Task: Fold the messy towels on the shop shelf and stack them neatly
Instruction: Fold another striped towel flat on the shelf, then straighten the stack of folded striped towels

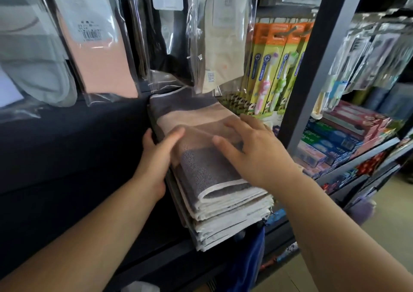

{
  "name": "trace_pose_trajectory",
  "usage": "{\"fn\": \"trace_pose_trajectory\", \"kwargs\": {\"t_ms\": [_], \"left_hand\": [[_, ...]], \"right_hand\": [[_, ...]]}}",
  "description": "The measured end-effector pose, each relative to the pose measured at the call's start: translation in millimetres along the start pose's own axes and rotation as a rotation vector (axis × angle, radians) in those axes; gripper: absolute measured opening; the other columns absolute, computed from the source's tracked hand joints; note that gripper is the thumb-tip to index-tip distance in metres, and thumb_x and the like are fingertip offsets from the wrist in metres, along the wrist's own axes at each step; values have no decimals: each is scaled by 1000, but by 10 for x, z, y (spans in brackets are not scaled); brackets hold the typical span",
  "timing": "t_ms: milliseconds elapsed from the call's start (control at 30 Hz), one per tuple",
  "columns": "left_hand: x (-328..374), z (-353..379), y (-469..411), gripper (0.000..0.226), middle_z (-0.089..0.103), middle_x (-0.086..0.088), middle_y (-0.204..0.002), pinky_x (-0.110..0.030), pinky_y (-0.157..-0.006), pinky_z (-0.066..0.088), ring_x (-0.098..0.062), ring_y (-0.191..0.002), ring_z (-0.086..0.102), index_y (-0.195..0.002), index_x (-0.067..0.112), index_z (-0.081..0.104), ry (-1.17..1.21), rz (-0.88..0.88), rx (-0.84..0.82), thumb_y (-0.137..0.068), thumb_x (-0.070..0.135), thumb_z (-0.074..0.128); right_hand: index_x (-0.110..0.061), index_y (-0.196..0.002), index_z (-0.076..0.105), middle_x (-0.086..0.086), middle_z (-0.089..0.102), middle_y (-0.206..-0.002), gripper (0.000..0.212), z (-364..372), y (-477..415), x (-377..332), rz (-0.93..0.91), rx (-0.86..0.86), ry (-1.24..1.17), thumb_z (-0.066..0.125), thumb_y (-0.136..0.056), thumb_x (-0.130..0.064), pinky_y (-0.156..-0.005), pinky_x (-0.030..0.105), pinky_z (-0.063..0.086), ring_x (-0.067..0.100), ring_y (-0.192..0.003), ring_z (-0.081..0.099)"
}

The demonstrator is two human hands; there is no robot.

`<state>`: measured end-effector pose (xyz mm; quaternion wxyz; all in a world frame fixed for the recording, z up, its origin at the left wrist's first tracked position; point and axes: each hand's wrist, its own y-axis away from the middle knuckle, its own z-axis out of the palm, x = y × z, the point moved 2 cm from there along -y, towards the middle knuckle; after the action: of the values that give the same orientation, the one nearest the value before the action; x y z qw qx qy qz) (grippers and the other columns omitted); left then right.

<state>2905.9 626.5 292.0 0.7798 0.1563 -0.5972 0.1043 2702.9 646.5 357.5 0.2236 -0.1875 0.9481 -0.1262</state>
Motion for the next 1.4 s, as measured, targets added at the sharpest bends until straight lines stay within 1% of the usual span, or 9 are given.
{"fn": "trace_pose_trajectory", "kwargs": {"t_ms": [133, 300, 667, 900, 1033, 1100, 1200, 1267, 1400], "left_hand": [[-176, 110, 159, 85, 66, 3, -128, -30, -73, 58, -17, -100, 71, -149, 35, 36, 116, -48, -45, -78, 23, 81], [-240, 114, 110, 70, 71, -1, -118, -42, -87, 59, -21, -101, 72, -140, 36, 47, 104, 9, -15, -80, 10, 73], [-251, -242, 200, 56, 71, -10, -121, -48, -101, 51, -29, -112, 68, -131, 31, 59, 81, -90, -161, -77, 25, 71], [-55, -671, 319, 45, 71, -9, -121, -39, -90, 55, -26, -109, 70, -132, 29, 59, 78, -86, -68, -89, 17, 63], [34, -1084, 360, 28, 76, -3, -95, -18, -52, 54, -10, -72, 75, -117, 26, 61, 18, -142, 81, -92, 14, 60], [157, -1313, 427, 29, 78, 0, -86, -17, -50, 53, -9, -68, 74, -117, 23, 60, -39, -146, 135, -90, 12, 63], [298, -1726, 580, 82, 59, -1, -141, -21, -76, 48, -11, -109, 66, -153, 20, 38, -128, -100, 214, -79, 16, 75], [423, -1907, 773, 79, 38, 2, -156, -13, -74, 45, -2, -118, 52, -159, 21, 24, -128, -23, 299, -92, 9, 64], [398, -1930, 1234, 60, 70, 23, -107, -21, -75, 48, 6, -83, 71, -142, 41, 48, -42, 19, 283, -92, 10, 58]], "right_hand": [[-33, -158, 22, 15, 30, -162, 80, 93, -440, 165, 171, -245, 58, 45, -92, -72, -116, 43, 31, 36, -145, 34], [-38, -159, 15, 8, 36, -161, 78, 290, -663, 295, 270, -365, -51, 38, -94, -73, -114, 41, 31, 34, -143, 40], [-54, -155, 9, -3, 29, -164, 89, 486, -363, 191, 254, -501, -362, 52, -81, -80, -97, 28, 28, 27, -145, 36], [-53, -156, 6, -1, 37, -159, 93, 652, -302, -164, 197, -559, -487, 57, -81, -77, -100, 27, 33, 24, -139, 44], [-55, -154, 2, 0, 39, -158, 96, 825, -247, -470, 127, -621, -546, 56, -79, -80, -108, 31, 35, 23, -137, 46], [-57, -153, 0, 1, 42, -156, 96, 927, -201, -638, 74, -631, -569, 56, -79, -80, -111, 35, 38, 23, -133, 49], [-60, -151, -2, 0, 48, -151, 94, 1054, -117, -879, -7, -631, -594, 57, -80, -78, -105, 33, 43, 21, -128, 54], [-61, -150, 1, -4, 50, -148, 95, 1091, -101, -991, -63, -626, -624, 60, -77, -79, -100, 32, 45, 19, -125, 55], [-63, -147, 25, -15, 48, -144, 100, 1168, -165, -1016, 2, -513, -841, 78, -63, -73, -103, 31, 46, 10, -125, 53]]}}
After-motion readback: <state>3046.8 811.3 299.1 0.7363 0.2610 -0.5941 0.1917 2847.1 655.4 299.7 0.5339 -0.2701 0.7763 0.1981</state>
